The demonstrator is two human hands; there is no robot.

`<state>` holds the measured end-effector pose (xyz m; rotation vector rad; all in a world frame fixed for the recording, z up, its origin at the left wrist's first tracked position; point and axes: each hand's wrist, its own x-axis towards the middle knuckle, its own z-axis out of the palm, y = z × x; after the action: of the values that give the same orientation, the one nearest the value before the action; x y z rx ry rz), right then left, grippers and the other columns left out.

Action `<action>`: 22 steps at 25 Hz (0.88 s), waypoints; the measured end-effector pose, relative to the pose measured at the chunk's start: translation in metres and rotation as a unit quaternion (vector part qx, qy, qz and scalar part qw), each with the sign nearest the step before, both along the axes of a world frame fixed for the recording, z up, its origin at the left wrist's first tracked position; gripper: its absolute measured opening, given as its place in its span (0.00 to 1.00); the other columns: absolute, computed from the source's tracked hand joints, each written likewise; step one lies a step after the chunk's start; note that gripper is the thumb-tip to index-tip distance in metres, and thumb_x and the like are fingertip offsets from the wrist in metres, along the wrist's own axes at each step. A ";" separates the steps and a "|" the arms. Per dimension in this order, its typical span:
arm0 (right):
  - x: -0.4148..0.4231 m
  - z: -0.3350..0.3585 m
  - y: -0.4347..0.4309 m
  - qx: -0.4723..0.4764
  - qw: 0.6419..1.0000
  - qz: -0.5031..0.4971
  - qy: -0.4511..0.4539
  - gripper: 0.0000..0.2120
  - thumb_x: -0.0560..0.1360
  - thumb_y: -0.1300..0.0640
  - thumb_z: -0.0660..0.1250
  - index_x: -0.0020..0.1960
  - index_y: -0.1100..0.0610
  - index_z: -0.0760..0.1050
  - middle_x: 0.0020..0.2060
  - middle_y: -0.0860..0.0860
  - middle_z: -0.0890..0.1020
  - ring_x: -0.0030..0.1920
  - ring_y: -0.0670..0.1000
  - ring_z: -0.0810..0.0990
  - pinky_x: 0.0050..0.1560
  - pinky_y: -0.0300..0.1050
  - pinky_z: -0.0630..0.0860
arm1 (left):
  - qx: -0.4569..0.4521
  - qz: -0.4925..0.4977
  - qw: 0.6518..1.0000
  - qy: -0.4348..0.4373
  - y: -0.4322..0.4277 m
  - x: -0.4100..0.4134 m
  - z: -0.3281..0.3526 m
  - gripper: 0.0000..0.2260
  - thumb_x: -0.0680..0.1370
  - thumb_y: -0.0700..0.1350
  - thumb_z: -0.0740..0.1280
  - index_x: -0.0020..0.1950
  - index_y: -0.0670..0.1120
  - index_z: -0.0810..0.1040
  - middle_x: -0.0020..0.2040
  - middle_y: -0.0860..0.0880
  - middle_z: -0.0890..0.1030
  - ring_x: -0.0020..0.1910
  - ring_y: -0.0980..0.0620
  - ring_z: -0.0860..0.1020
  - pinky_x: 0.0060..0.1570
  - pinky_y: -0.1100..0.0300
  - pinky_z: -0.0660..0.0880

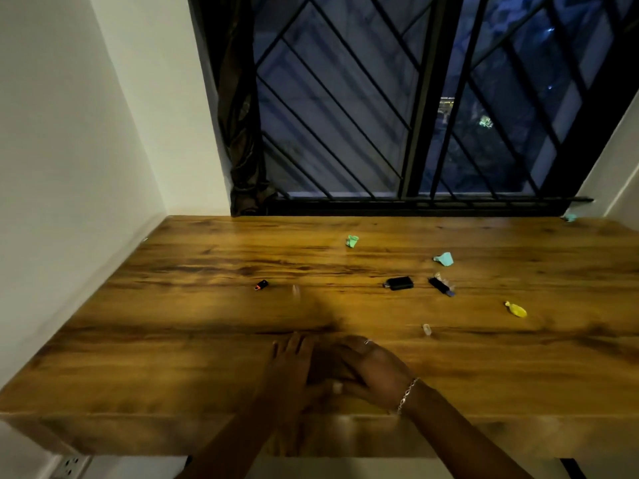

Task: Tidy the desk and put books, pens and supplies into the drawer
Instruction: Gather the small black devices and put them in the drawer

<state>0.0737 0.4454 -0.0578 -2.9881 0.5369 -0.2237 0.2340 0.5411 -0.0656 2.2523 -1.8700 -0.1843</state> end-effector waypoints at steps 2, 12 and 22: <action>-0.012 0.010 -0.036 0.008 0.997 -0.066 -0.029 0.24 0.68 0.43 0.62 0.57 0.56 0.78 0.54 0.52 0.82 0.52 0.51 0.82 0.49 0.37 0.78 | -0.027 0.007 0.999 0.046 -0.026 -0.005 0.005 0.57 0.53 0.81 0.31 0.73 0.52 0.57 0.72 0.51 0.62 0.72 0.50 0.60 0.72 0.54 0.53; -0.031 0.023 -0.191 0.057 0.977 -0.206 -0.023 0.24 0.73 0.63 0.64 0.69 0.52 0.67 0.67 0.51 0.71 0.66 0.53 0.70 0.63 0.44 0.69 | -0.057 0.092 0.987 0.116 -0.098 -0.015 0.006 0.34 0.71 0.66 0.60 0.68 0.44 0.67 0.65 0.45 0.70 0.62 0.46 0.71 0.60 0.55 0.69; -0.026 0.018 -0.222 0.053 0.993 -0.087 0.064 0.27 0.77 0.64 0.60 0.73 0.50 0.59 0.73 0.49 0.63 0.72 0.49 0.61 0.67 0.36 0.58 | -0.238 0.387 0.868 0.201 -0.122 0.040 0.008 0.11 0.74 0.43 0.68 0.50 0.35 0.76 0.49 0.35 0.78 0.49 0.38 0.77 0.46 0.51 0.72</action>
<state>0.0475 0.2234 -0.0397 -2.8673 0.7990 -0.0157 0.2741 0.4195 -0.0578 2.1793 -0.6226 -0.0406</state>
